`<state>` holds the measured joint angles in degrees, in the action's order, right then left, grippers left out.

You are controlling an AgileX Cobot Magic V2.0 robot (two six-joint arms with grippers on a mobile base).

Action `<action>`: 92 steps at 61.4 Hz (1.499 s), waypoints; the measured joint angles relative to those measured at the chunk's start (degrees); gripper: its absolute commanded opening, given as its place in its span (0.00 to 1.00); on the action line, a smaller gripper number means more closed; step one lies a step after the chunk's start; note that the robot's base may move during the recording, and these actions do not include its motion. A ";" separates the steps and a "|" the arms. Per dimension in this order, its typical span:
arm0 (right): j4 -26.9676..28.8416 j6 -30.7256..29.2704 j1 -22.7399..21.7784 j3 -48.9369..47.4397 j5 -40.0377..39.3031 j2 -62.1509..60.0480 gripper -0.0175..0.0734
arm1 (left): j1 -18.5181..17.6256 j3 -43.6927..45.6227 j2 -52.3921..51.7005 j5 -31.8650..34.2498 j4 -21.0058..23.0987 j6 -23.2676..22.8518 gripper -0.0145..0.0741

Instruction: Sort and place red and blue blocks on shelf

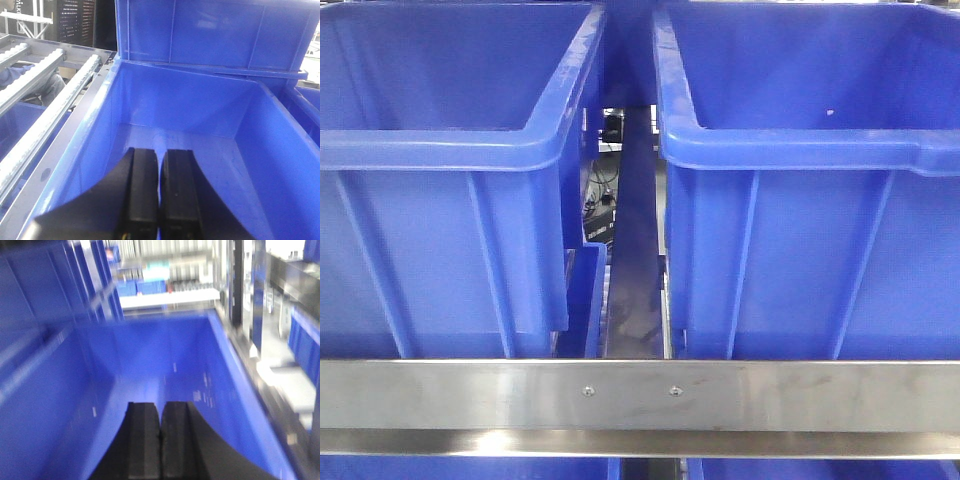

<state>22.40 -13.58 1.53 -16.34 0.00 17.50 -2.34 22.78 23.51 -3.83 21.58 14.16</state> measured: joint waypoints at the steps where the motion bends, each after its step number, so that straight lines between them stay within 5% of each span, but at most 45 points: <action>1: 0.00 0.00 0.00 0.49 0.00 0.00 0.25 | 0.00 0.00 0.00 0.00 0.00 0.00 0.30; 28: -12.47 0.00 0.00 7.69 1.53 -14.65 0.25 | 0.00 0.00 0.00 0.00 0.00 0.00 0.30; 41: -14.29 0.53 0.00 12.20 1.45 -18.10 0.25 | 0.00 0.00 0.00 0.00 0.00 0.00 0.30; 65: -22.40 13.98 0.24 18.03 -2.31 -18.10 0.25 | 0.00 0.00 0.00 0.00 0.00 0.00 0.30; 92: -22.72 14.85 3.24 18.03 -1.93 -18.10 0.25 | 0.00 0.00 0.00 0.00 0.00 0.00 0.30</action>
<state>-0.31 1.27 4.76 1.70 -1.93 -0.60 -2.34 22.78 23.51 -3.83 21.58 14.16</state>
